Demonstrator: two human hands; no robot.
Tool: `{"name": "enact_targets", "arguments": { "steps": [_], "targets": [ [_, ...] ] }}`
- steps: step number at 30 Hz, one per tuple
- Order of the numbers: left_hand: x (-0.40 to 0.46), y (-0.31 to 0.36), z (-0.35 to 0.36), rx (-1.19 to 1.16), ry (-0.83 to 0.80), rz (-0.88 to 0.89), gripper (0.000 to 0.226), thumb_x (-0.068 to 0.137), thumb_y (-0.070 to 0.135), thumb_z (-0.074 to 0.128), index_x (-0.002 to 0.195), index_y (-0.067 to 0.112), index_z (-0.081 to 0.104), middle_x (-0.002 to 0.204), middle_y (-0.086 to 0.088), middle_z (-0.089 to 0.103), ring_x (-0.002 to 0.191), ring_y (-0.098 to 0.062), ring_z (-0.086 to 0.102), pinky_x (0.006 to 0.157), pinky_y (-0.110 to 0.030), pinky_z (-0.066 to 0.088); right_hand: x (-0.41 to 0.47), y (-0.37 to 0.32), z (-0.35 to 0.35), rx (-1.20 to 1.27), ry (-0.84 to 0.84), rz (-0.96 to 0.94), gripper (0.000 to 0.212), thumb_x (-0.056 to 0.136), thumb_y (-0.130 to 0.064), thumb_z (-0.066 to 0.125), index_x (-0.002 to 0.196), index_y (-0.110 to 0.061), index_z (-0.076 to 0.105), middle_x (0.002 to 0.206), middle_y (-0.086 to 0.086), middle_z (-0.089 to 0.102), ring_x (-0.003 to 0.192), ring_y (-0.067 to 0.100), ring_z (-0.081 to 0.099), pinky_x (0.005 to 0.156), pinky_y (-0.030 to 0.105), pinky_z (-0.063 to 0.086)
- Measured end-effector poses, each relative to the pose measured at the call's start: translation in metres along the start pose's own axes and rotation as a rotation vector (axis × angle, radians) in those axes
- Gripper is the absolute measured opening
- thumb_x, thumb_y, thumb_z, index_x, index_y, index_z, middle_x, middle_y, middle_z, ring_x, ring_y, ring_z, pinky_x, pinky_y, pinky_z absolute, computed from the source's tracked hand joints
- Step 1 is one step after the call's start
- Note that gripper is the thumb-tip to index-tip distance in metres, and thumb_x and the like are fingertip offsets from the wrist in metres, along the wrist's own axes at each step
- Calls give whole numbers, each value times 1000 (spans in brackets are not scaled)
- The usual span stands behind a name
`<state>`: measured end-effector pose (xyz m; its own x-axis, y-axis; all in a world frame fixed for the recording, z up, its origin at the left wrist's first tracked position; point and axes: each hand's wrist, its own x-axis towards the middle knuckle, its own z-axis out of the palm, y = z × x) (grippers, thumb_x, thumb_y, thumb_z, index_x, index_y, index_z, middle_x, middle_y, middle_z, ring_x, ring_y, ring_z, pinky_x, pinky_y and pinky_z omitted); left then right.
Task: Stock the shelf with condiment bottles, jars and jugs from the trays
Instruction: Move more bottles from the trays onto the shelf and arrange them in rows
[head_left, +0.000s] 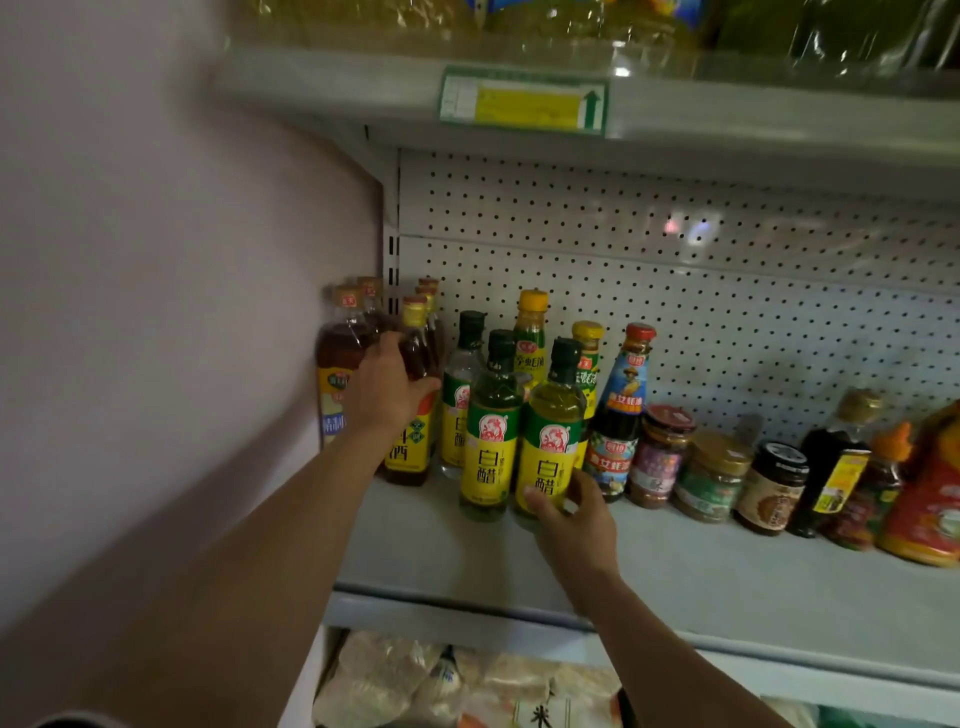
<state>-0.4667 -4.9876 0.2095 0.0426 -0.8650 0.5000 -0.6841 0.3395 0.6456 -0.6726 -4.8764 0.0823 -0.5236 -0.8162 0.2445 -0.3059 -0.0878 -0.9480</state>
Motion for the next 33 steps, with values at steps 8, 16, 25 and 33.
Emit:
{"name": "enact_targets", "arguments": {
  "steps": [8,16,25,33],
  "targets": [
    [-55,-11,17,-196,245,36,68,80,43,77,134,19,45,126,-1,55,108,-15,58,76,-19,43,5,5,-4,-28,-39,0,46,81,-40,79,122,-27,62,107,-13,70,97,-2,62,79,24,49],
    [-107,-32,76,-375,-298,-143,92,65,51,87,141,23,44,134,11,56,117,-9,56,101,-38,48,7,8,-4,-103,-16,-44,48,82,-46,77,123,-27,62,108,-9,71,99,8,65,86,32,54],
    [-100,-21,92,-375,-321,-142,68,73,28,87,130,21,51,126,4,64,108,-8,59,87,-22,43,7,10,-4,-97,-26,-43,54,82,-46,77,128,-25,59,113,-7,70,102,10,65,90,36,56],
    [-101,-35,96,-416,-131,-209,64,77,28,84,131,19,50,120,6,60,106,-9,55,84,-26,43,8,11,-4,-99,-36,-26,58,82,-47,76,132,-23,57,117,-5,69,105,12,64,92,37,55]
  ]
}}
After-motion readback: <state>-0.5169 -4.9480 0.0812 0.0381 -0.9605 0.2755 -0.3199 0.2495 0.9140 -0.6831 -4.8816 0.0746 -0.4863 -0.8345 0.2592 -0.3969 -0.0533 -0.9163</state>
